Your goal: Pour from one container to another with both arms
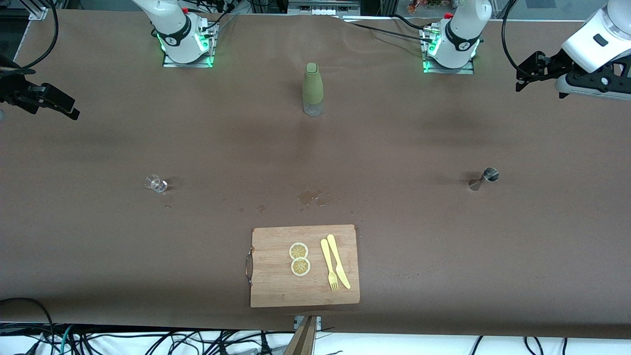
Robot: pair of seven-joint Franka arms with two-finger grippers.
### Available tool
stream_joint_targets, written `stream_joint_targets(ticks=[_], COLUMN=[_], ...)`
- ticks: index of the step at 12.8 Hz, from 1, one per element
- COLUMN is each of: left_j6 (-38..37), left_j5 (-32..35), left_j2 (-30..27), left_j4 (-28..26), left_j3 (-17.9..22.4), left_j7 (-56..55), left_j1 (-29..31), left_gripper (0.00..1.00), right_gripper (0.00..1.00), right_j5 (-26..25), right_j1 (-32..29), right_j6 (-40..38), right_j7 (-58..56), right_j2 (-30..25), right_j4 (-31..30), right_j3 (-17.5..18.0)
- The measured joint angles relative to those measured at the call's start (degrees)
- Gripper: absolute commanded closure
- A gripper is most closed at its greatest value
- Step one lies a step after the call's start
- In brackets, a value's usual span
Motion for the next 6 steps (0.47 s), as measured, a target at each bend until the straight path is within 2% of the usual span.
stream_joint_targets(ticks=[6], left_j6=[0.60], left_j5=[0.00], left_j2=[-0.35], left_j4=[-0.12], left_j3=[0.25], left_j7=[0.00], left_j1=[0.04], left_gripper=[0.00], right_gripper=[0.00], right_j5=[0.00], right_j1=[0.13], right_j6=[0.74], right_j7=[-0.03], right_j2=[0.10], right_j4=[0.00], right_j3=[0.00])
